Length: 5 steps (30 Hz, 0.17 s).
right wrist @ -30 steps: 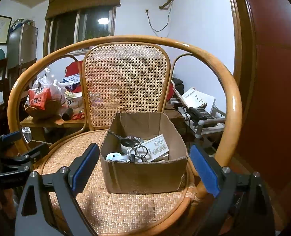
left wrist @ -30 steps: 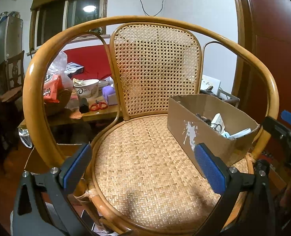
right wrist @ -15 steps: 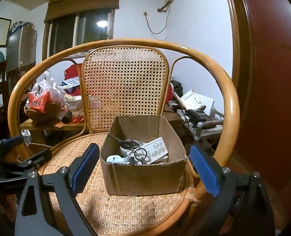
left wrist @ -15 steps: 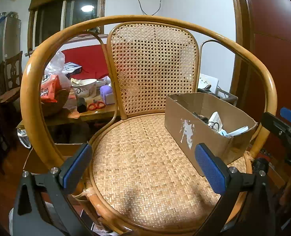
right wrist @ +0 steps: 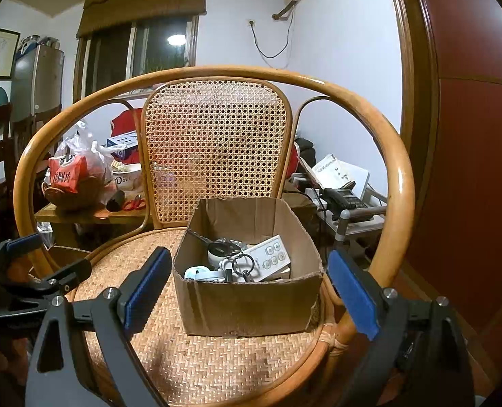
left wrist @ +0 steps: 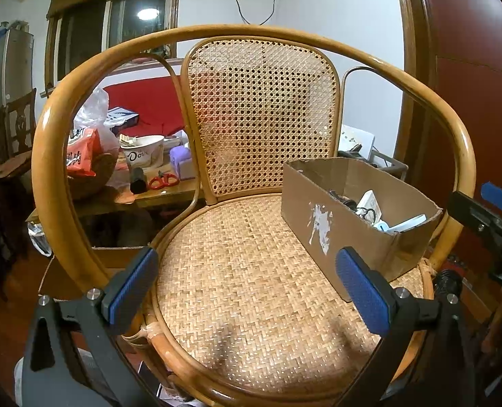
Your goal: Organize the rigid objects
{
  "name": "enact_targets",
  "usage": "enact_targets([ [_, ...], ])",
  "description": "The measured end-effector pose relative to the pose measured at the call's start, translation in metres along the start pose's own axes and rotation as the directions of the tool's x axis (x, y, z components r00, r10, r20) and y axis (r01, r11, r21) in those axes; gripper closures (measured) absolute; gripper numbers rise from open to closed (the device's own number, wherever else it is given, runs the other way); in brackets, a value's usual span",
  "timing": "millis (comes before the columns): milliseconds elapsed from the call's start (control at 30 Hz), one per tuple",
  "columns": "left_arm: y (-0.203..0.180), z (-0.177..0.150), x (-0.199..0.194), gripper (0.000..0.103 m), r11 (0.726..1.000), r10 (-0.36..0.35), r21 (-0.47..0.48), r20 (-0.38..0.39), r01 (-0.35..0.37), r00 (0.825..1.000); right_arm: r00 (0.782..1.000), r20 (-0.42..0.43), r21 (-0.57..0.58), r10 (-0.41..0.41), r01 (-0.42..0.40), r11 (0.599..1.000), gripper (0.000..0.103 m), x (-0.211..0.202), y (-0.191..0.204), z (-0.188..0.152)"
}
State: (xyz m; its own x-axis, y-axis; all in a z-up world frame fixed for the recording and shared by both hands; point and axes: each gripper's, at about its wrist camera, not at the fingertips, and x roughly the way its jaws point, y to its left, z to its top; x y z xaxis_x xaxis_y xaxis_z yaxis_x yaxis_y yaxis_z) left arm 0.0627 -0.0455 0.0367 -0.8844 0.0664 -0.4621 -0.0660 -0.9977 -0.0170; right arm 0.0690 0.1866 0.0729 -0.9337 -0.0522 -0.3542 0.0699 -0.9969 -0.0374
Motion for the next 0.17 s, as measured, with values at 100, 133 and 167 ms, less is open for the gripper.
enact_targets([
  [100,-0.0013,0.0006,-0.0053,0.0,1.0,0.003,0.006,0.035,-0.003,0.999,1.0,-0.001,0.001,0.001,-0.001,1.0,0.005,-0.0002,-0.0001,0.0001],
  [133,-0.0019,0.0009,-0.0062,0.0,1.0,0.002,0.008,0.041,-0.003,0.999,1.0,-0.001,-0.001,0.001,-0.001,1.0,0.005,0.0002,-0.0002,0.0],
  [167,-0.0026,0.0012,-0.0056,0.0,1.0,0.003,0.009,0.038,-0.004,0.999,1.0,-0.001,0.0,0.0,0.0,1.0,0.005,0.0003,-0.0003,-0.0001],
])
